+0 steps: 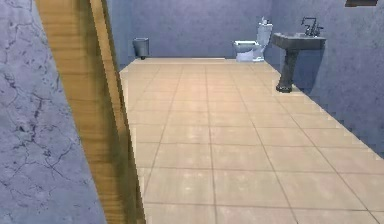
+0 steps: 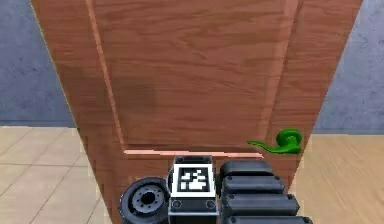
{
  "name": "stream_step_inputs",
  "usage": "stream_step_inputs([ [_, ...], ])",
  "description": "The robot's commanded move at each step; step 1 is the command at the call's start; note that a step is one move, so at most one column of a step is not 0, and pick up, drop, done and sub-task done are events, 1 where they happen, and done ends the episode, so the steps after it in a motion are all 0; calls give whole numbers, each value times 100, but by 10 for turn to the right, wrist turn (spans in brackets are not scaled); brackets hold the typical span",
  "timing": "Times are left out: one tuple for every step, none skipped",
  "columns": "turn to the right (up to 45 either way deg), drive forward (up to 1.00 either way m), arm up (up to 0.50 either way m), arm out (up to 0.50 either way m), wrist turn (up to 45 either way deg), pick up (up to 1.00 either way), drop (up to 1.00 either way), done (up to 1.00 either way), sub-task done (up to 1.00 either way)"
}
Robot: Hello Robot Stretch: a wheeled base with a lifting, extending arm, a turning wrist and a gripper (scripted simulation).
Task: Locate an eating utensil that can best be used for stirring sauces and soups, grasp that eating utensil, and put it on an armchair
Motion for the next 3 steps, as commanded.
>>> stream_step_inputs([
  [300, 0, 0, 0, 0, 0, 0, 0, 0],
  [0, 60, 0, 0, 0, 0, 0, 0, 0],
  [-450, 0, 0, 0, 0, 0, 0, 0, 0],
])
